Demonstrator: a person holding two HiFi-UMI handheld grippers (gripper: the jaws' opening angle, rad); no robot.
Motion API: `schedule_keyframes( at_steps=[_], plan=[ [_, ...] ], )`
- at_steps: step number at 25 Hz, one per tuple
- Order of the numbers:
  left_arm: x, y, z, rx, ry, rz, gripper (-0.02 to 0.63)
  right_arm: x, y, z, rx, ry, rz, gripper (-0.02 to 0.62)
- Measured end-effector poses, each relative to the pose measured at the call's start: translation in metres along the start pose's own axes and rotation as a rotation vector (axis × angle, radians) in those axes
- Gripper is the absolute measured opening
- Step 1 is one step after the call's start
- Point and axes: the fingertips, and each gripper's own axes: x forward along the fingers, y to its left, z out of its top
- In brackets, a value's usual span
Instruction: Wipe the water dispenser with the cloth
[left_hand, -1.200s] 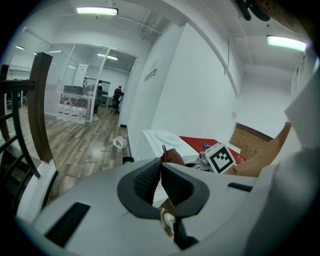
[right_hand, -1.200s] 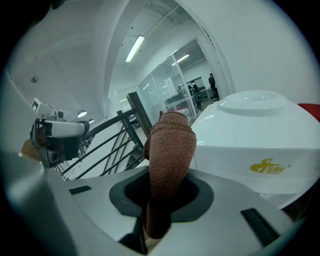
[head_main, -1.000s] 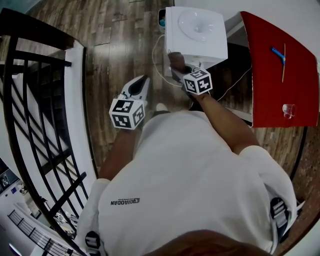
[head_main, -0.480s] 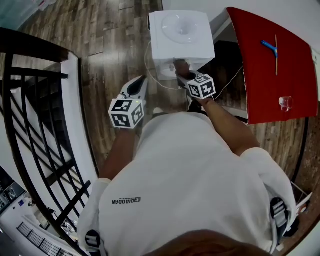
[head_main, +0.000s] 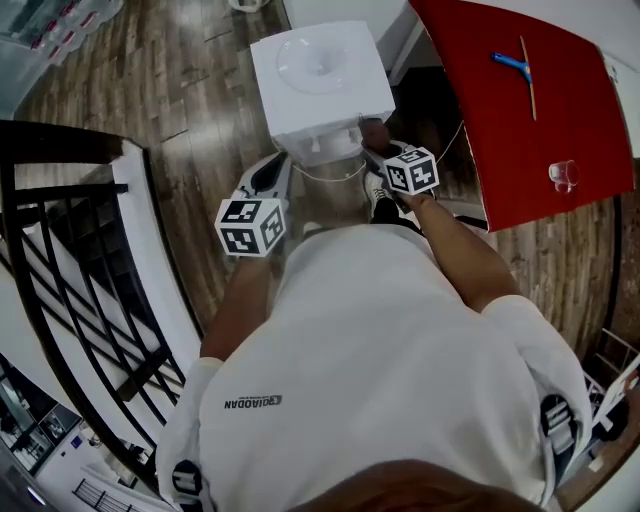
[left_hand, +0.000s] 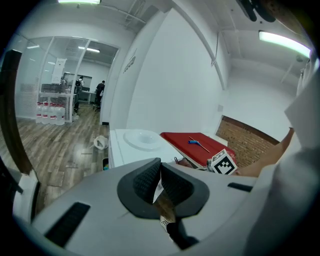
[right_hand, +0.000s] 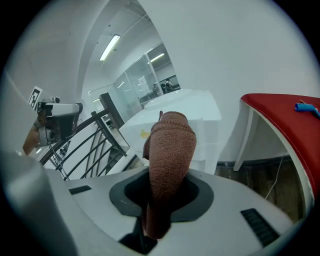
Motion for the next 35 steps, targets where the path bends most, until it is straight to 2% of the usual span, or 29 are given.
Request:
schedule_keyframes(
  at_steps=[13, 17, 24, 27, 30, 35],
  plan=[
    [0.054, -0.028, 0.02, 0.044, 0.04, -0.055, 0.0, -0.04, -0.085, -0.017, 0.122, 0.011, -0.093, 0.069],
    [0.066, -0.032, 0.029, 0.064, 0.036, -0.049, 0.001, -0.049, -0.082, 0.001, 0.141, -0.01, -0.03, 0.069],
    [0.086, -0.043, 0.044, 0.135, 0.045, -0.045, 0.001, -0.068, -0.061, 0.082, 0.047, -0.115, 0.122, 0.069],
    [0.099, -0.053, 0.047, 0.141, 0.075, -0.065, 0.002, -0.069, -0.062, 0.111, 0.078, -0.145, 0.201, 0.069],
    [0.108, -0.054, 0.052, 0.126, 0.077, -0.048, 0.001, -0.067, -0.071, 0.131, 0.129, -0.171, 0.265, 0.069],
    [0.128, -0.058, 0.061, 0.134, 0.093, -0.016, 0.001, -0.046, -0.103, 0.132, 0.157, -0.124, 0.292, 0.069]
  ],
)
